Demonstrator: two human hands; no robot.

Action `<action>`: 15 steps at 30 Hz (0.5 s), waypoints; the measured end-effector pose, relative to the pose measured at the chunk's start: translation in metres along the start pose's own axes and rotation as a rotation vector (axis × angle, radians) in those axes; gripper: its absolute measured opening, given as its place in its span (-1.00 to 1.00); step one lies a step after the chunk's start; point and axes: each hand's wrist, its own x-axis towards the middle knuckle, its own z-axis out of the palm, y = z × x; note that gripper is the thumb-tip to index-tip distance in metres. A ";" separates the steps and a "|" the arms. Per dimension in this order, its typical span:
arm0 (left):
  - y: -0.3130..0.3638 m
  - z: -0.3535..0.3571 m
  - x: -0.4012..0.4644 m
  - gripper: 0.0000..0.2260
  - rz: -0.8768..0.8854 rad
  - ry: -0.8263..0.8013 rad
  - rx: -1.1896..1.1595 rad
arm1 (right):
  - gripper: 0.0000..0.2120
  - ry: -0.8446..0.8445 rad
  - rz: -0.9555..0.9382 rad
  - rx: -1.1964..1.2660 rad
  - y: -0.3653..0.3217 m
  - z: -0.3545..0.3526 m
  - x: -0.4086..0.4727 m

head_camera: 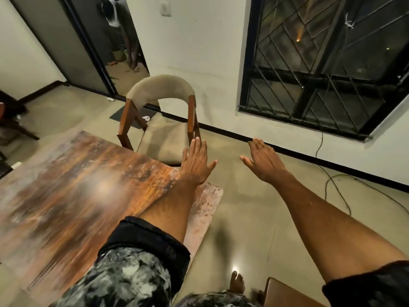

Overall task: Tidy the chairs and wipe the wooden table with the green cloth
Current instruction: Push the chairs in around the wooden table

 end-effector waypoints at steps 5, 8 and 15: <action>0.016 -0.005 0.054 -0.23 -0.044 -0.060 0.039 | -0.30 0.006 -0.022 0.014 0.032 -0.005 0.058; 0.026 0.000 0.091 -0.23 -0.039 -0.081 0.034 | -0.31 -0.017 -0.023 0.031 0.050 0.003 0.088; 0.026 0.012 0.182 -0.23 -0.045 -0.085 0.025 | -0.31 -0.063 -0.026 0.025 0.089 0.016 0.163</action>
